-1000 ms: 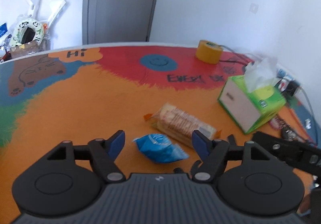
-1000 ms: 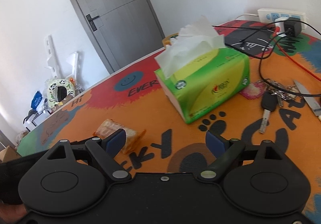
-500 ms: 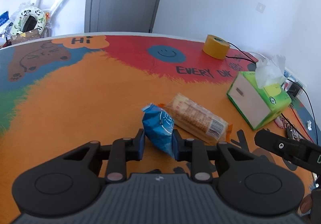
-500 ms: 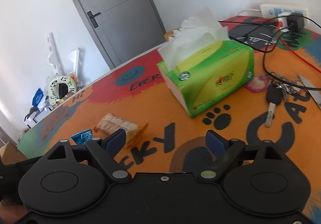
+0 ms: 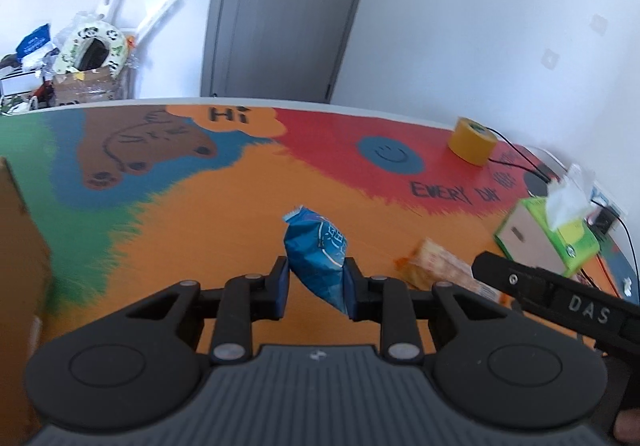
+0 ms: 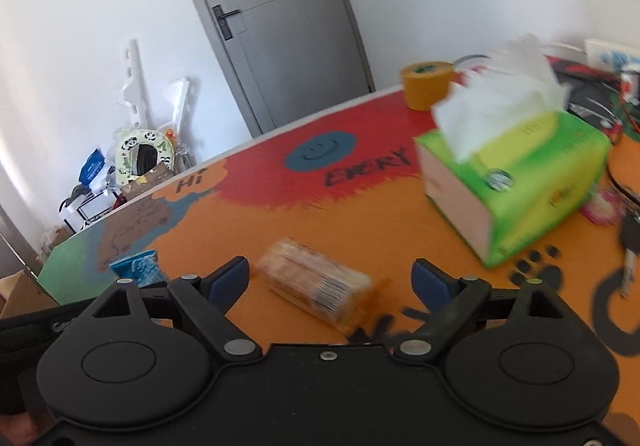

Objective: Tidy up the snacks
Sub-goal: 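Close the right tool on the orange-wrapped bread roll and lift it, then carry the blue snack and bread roll over the cardboard box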

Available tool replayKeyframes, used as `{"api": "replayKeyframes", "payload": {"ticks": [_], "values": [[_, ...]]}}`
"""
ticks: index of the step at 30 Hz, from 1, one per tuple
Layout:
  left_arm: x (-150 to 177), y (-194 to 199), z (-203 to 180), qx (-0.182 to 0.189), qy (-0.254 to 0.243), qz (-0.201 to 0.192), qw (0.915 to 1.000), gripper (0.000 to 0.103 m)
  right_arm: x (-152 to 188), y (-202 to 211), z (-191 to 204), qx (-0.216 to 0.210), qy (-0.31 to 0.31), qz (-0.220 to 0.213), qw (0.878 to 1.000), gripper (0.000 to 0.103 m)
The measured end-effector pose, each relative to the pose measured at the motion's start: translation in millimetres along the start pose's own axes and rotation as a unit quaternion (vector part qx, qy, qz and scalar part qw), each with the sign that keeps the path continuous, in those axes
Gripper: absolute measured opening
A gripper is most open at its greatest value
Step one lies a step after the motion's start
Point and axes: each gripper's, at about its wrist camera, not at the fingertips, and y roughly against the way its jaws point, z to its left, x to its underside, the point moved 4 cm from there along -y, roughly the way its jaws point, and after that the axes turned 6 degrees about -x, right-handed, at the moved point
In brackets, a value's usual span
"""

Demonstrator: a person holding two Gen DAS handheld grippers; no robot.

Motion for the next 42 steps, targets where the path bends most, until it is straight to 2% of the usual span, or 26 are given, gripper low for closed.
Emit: {"api": "replayKeyframes", "payload": {"ticks": [10, 12, 13, 15, 16, 19, 21, 22, 30, 42], "values": [[-9, -2, 33, -0.027, 0.018, -0.003, 0.9995, 0.026, -4, -39, 33, -0.003, 0.065, 0.023, 0.998, 0.096], [-9, -2, 35, -0.027, 0.02, -0.003, 0.9994, 0.026, -2, -47, 33, 0.004, 0.072, 0.034, 0.997, 0.093], [-9, -2, 36, -0.027, 0.02, -0.003, 0.9994, 0.026, 0, -52, 30, 0.013, 0.07, 0.046, 0.996, 0.09], [-9, -2, 37, -0.024, 0.022, -0.003, 0.9995, 0.026, 4, -55, 26, 0.019, 0.065, 0.059, 0.996, 0.077], [-9, -1, 38, -0.024, 0.022, -0.003, 0.9994, 0.026, 6, -56, 25, 0.021, 0.064, 0.066, 0.996, 0.074], [-8, 0, 39, -0.022, 0.026, -0.002, 0.9994, 0.026, 13, -46, 29, 0.035, 0.079, 0.065, 0.994, 0.06], [-6, 3, 38, -0.019, 0.027, -0.003, 0.9994, 0.026, 16, -40, 30, 0.038, 0.078, 0.064, 0.994, 0.039], [-5, 5, 38, -0.017, 0.027, -0.004, 0.9995, 0.026, 18, -35, 30, 0.037, 0.076, 0.063, 0.994, 0.037], [0, 32, 38, -0.006, 0.023, -0.017, 0.9996, 0.026, 29, -5, 38, 0.017, 0.039, 0.043, 0.998, 0.036], [2, 91, 51, 0.002, 0.025, -0.062, 0.9978, 0.026, 27, 42, 81, -0.021, 0.042, -0.004, 0.999, 0.036]]}}
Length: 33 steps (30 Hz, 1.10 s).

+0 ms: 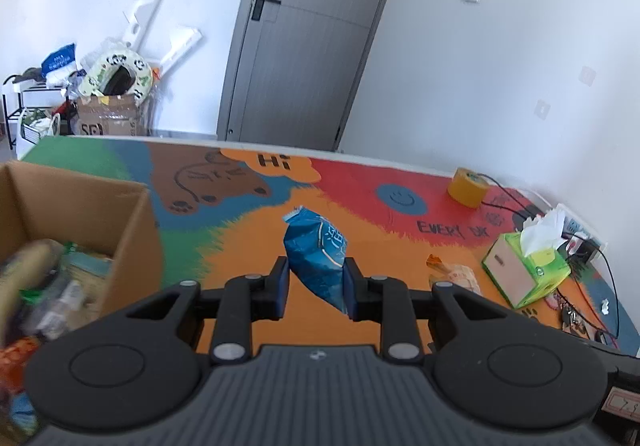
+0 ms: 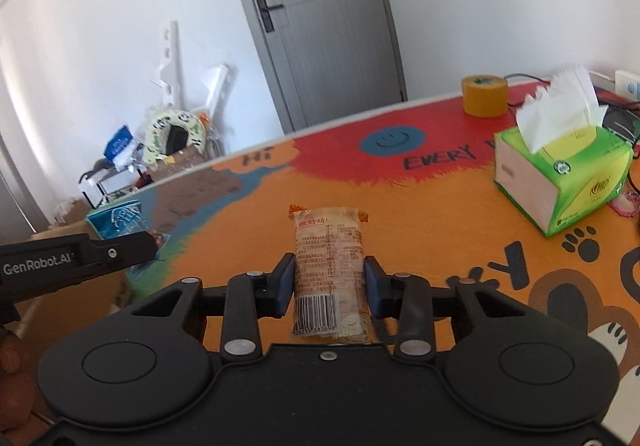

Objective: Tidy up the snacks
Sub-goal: 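Carry the blue snack and bread roll over the cardboard box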

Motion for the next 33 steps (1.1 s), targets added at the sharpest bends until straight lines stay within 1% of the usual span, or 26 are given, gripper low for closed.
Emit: {"api": "replayKeyframes", "payload": {"ticks": [5, 16, 30, 33], "values": [[-3, 22, 10, -0.004, 0.005, -0.019, 0.9998, 0.026, -2, 15, 18, -0.017, 0.004, -0.015, 1.0, 0.036], [-5, 60, 31, -0.008, 0.018, -0.048, 0.9987, 0.026, -2, 40, 49, -0.037, 0.025, -0.04, 0.998, 0.036], [-6, 94, 80, -0.027, 0.049, -0.071, 0.9959, 0.026, 2, 49, 95, -0.058, 0.054, -0.044, 0.996, 0.036], [-7, 98, 93, -0.031, 0.055, -0.075, 0.9952, 0.026, 3, 48, 105, -0.07, 0.052, -0.041, 0.995, 0.036]]}}
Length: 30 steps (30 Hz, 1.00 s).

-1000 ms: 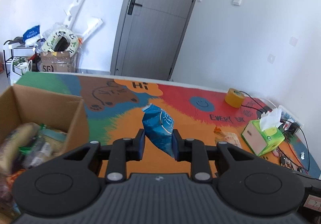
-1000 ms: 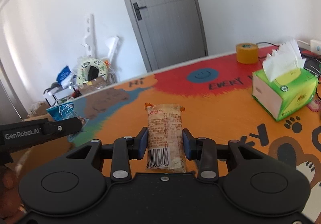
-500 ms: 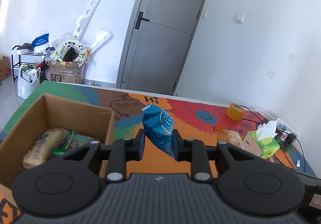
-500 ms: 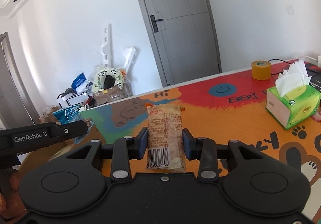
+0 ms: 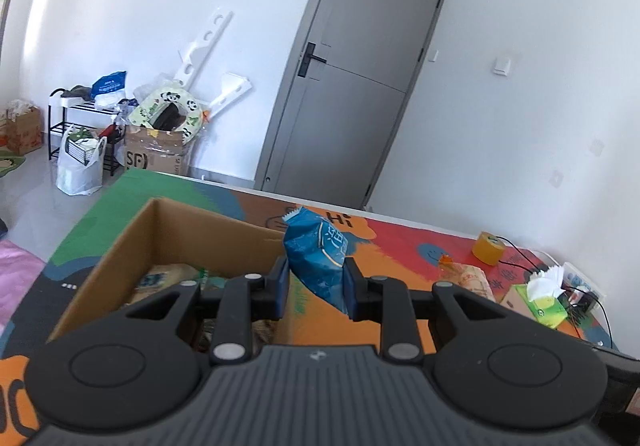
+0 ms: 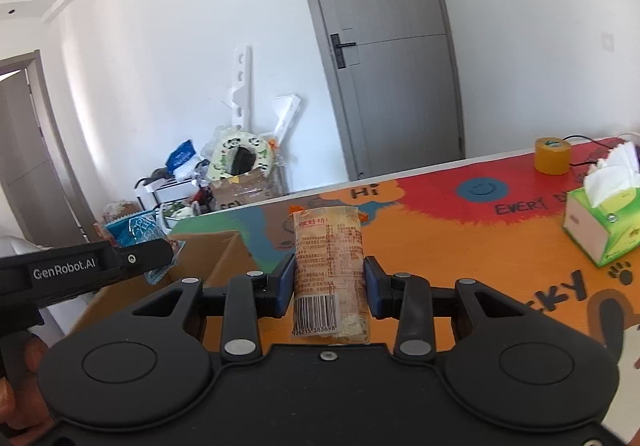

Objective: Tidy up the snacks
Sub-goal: 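Carry the blue snack and bread roll over the cardboard box, then open both tools over the box to drop the snacks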

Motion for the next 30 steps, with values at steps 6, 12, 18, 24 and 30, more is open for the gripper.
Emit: {"api": "replayKeyframes", "payload": {"ticks": [6, 12, 18, 24, 30], "values": [[0, 1, 24, -0.01, 0.013, 0.003, 0.9999, 0.026, 1, -7, 20, -0.002, 0.014, 0.007, 1.0, 0.036], [0, -1, 50, -0.024, 0.031, 0.007, 0.9992, 0.026, 1, -18, 37, -0.018, 0.023, 0.018, 0.999, 0.036], [2, -8, 74, -0.036, 0.047, 0.019, 0.9981, 0.026, 3, -32, 56, -0.024, 0.034, 0.027, 0.999, 0.036], [5, -12, 92, -0.028, 0.057, 0.034, 0.9974, 0.026, 3, -44, 84, -0.036, 0.052, 0.037, 0.997, 0.036], [7, -14, 100, -0.034, 0.064, 0.041, 0.9966, 0.026, 9, -51, 104, -0.07, 0.053, 0.06, 0.994, 0.037]]}}
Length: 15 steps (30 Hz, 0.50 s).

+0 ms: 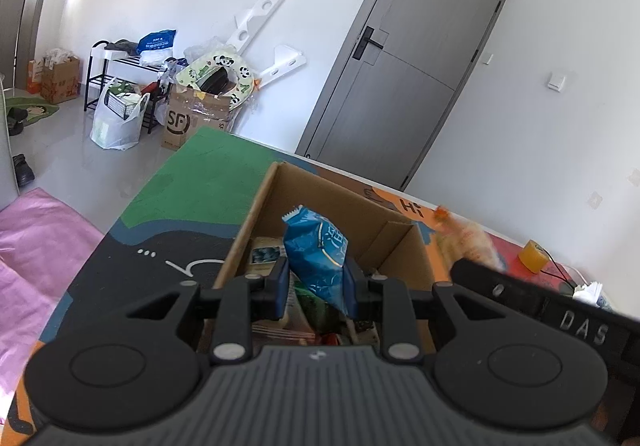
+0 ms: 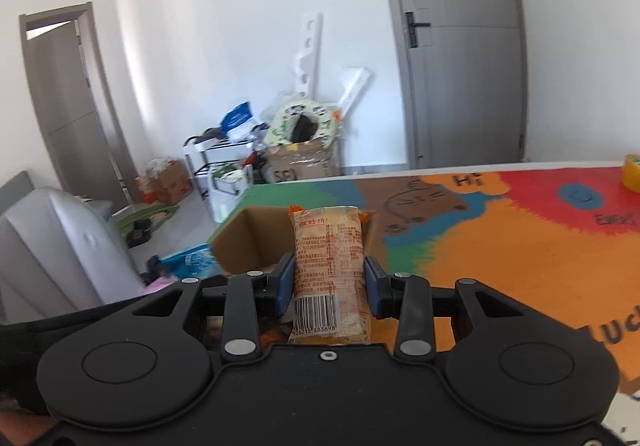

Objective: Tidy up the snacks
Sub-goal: 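Open both tools over the box to drop the snacks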

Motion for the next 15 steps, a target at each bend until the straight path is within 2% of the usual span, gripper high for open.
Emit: {"api": "replayKeyframes", "payload": {"ticks": [2, 5, 15], "values": [[0, 2, 1, -0.002, 0.0, -0.002, 1.0, 0.026, 2, -3, 2, -0.011, -0.002, 0.014, 1.0, 0.038], [0, 2, 1, -0.003, 0.0, -0.001, 1.0, 0.026, 2, 2, 2, -0.013, -0.013, 0.008, 1.0, 0.052], [5, 1, -5, 0.004, -0.013, 0.018, 0.9997, 0.027, 2, 15, -16, 0.019, -0.034, -0.002, 0.999, 0.052]]}}
